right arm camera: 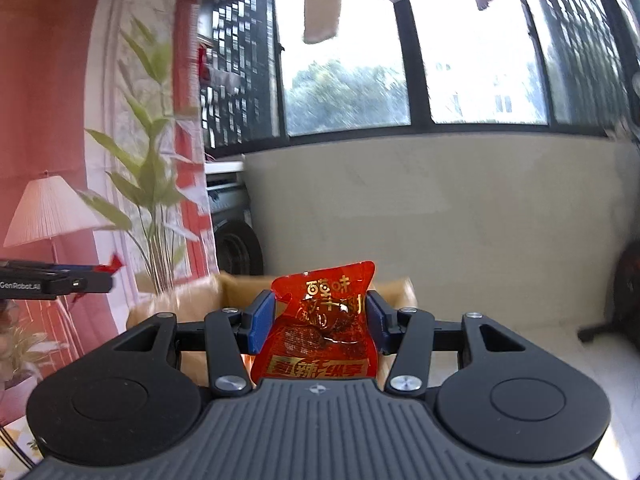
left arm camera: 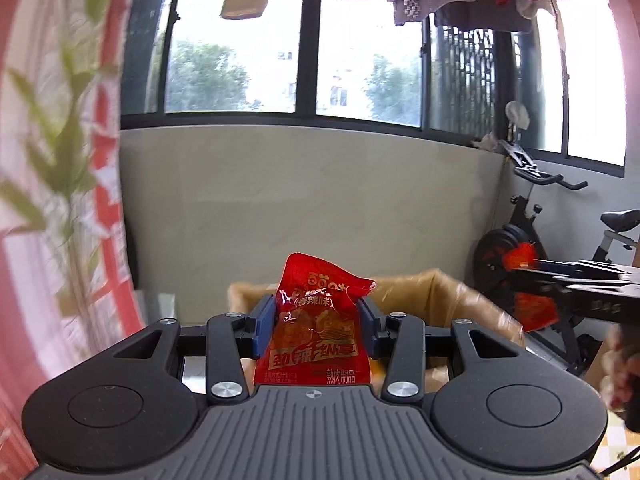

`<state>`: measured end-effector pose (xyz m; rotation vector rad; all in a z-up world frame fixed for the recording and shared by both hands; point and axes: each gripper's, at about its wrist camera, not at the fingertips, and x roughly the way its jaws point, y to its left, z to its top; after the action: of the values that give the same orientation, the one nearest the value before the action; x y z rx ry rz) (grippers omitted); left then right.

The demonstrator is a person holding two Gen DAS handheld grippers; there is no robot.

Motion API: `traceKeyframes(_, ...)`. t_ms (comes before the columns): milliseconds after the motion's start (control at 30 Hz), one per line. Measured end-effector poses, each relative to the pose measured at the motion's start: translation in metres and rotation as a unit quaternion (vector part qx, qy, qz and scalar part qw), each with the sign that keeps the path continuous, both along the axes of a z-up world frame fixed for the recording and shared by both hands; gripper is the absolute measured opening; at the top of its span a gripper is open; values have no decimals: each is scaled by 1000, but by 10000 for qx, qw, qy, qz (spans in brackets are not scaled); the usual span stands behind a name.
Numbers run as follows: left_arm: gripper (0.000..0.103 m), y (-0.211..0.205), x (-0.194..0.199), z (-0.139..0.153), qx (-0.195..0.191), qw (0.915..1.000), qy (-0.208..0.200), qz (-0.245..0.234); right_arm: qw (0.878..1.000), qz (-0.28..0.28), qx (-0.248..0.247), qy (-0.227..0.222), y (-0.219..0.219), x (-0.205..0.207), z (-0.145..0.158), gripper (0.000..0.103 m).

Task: Organize snacks
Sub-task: 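Carry both red snacks into the lined box and open both tools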

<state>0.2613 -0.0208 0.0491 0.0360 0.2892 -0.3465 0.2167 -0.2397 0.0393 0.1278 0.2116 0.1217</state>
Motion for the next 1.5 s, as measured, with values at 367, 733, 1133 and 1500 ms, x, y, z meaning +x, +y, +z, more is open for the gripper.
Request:
traceKeyframes(367, 46, -39, 83, -22, 151, 9986, 498, -46, 9978, -108, -223, 612, 7, 77, -16, 51)
traceKeyframes(733, 49, -59, 120, -60, 372, 9942, 1004, -131, 9923, -285, -198, 1186, -2, 94, -47, 51)
traceKeyframes(1133, 74, -53, 102, -57, 421, 9937, 1019, -203, 9898, -359, -256, 1354, -8, 81, -53, 74)
traceKeyframes(1500, 81, -37, 67, -38, 348, 9960, 815, -149, 9927, -262, -156, 1165, -1, 52, -39, 84)
